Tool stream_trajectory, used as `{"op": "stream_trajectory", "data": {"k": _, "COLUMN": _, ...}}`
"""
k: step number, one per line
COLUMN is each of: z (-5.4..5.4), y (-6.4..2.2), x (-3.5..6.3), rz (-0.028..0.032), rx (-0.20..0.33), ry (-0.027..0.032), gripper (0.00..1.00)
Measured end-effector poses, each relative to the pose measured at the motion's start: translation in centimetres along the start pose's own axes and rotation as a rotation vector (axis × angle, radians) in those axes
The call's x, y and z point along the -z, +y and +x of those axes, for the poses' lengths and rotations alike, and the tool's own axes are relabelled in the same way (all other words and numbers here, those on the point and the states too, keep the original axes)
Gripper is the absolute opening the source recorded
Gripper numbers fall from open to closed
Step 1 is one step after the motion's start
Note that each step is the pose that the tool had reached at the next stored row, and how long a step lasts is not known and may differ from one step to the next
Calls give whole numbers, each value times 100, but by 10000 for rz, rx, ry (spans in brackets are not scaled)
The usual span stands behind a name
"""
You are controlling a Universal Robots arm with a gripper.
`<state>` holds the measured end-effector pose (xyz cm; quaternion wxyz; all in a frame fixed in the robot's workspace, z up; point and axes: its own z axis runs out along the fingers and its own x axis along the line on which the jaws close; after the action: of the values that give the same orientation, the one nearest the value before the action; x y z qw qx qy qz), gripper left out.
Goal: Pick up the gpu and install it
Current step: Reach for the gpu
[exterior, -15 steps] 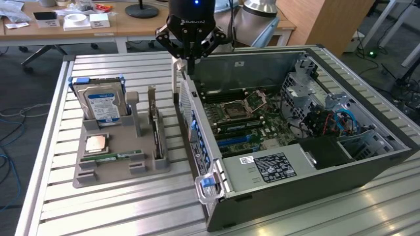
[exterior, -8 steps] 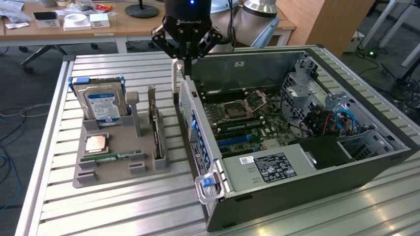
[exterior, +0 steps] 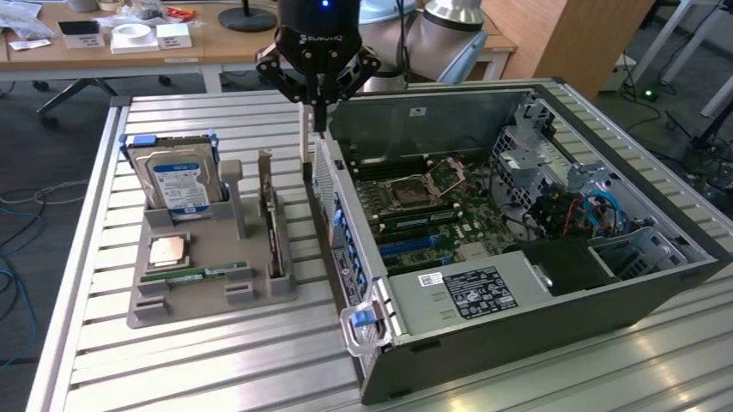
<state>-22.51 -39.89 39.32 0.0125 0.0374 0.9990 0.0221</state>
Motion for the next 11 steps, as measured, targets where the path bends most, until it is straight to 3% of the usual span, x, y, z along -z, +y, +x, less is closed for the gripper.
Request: {"op": "stream_trajectory", "data": {"k": 11, "z": 109, "y": -8, "x": 3, "rz": 0, "rx": 0, "ry": 0, "gripper": 11}}
